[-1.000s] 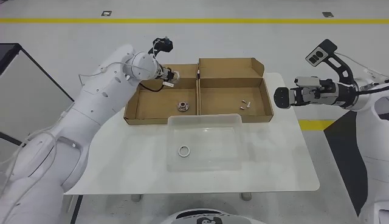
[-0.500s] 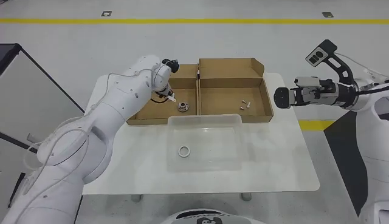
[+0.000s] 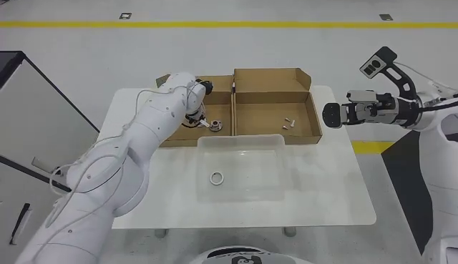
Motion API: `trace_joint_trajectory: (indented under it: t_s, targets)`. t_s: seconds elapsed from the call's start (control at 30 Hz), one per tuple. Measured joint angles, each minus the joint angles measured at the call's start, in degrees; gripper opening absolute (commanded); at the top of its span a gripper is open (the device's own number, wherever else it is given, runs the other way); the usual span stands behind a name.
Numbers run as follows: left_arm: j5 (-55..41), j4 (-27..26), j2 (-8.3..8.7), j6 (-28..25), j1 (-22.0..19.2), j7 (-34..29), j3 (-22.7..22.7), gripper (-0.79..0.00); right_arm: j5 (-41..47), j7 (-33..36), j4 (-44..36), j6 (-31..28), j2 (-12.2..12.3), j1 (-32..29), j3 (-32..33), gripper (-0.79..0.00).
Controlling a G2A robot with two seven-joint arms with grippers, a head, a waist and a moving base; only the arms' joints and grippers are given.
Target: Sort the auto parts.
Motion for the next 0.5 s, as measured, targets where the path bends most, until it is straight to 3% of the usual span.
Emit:
trace_joint_trajectory:
  t_s: [0.27, 0.33, 0.37, 0.5]
  targets:
    - [0.2, 4.6, -2.24, -1.7, 0.2, 1.4, -0.1, -0.785, 0.0, 0.0, 0.0, 0.0, 0.0, 0.0, 0.0, 0.000]
    - [0.2, 5.5, -2.62, -2.1, 0.1, 1.8, -0.2, -0.600, 0.0, 0.0, 0.0, 0.0, 0.0, 0.0, 0.0, 0.000]
    - [0.3, 6.1, -2.85, -2.3, 0.1, 2.0, -0.3, -0.573, 0.0, 0.0, 0.0, 0.0, 0.0, 0.0, 0.0, 0.000]
    - [0.4, 7.7, -3.54, -2.9, 0.1, 2.4, -0.5, -0.139, 0.0, 0.0, 0.0, 0.0, 0.0, 0.0, 0.0, 0.000]
